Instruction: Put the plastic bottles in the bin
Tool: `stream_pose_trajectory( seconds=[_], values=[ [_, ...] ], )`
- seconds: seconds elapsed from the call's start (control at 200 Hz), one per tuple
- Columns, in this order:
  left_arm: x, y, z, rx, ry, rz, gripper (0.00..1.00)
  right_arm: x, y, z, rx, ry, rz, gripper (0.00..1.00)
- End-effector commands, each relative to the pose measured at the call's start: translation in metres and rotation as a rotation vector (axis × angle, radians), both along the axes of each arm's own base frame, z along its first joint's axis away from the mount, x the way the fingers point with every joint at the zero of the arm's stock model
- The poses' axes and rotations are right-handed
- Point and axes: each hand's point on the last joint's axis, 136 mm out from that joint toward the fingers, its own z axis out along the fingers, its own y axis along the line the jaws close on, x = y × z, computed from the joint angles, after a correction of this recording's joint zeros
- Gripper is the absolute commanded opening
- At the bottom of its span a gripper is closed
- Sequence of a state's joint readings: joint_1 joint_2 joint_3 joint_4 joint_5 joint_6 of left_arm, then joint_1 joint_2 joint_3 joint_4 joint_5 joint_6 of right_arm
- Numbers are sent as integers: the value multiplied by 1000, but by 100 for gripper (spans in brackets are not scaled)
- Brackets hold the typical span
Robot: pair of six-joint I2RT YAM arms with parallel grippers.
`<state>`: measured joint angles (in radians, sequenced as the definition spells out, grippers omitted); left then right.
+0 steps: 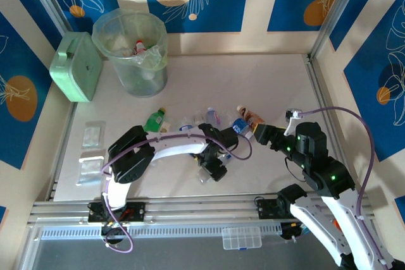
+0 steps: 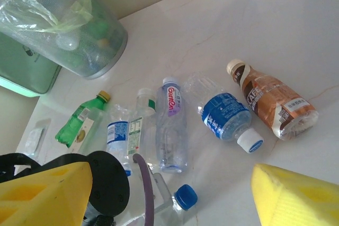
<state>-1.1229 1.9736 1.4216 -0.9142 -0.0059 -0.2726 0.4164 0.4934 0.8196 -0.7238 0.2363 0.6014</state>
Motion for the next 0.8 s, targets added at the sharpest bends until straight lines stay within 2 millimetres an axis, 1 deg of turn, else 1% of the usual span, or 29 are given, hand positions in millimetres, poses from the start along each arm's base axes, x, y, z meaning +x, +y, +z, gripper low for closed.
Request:
stream_pose_trajectory(
  seconds=[0.0,0.065,0.155,0.215,0.29,0.375,0.445,0.545,0.665,0.795],
  values=[
    [-3,6,11,-14,-30,-47,84,-2,-3,-4,-17,-4,1,79],
    [-7,5,11,-33,-18,-52,82,-1,-2,-5,-17,-2,3,79],
    [-9,2,12,-49,-12,-73,75,-1,-1,-7,-14,1,7,80],
    [-9,0,13,-52,-18,-87,73,-1,-1,-8,-12,4,9,80],
    [-8,-4,17,-66,-29,-96,75,-1,-1,-9,-13,6,7,79],
    [-4,-9,20,-85,-55,-98,85,-1,-1,-9,-7,2,11,79],
    [-1,-13,19,-90,-65,-107,85,-1,-1,-8,-3,-4,11,79],
    [2,-15,16,-76,-90,-137,83,-1,-1,-7,-1,-6,12,80],
    [9,-15,14,-47,-136,-160,75,-2,5,-6,21,-20,41,79],
    [9,-19,18,-70,-146,-169,64,-2,6,-9,25,-15,46,79]
  ],
)
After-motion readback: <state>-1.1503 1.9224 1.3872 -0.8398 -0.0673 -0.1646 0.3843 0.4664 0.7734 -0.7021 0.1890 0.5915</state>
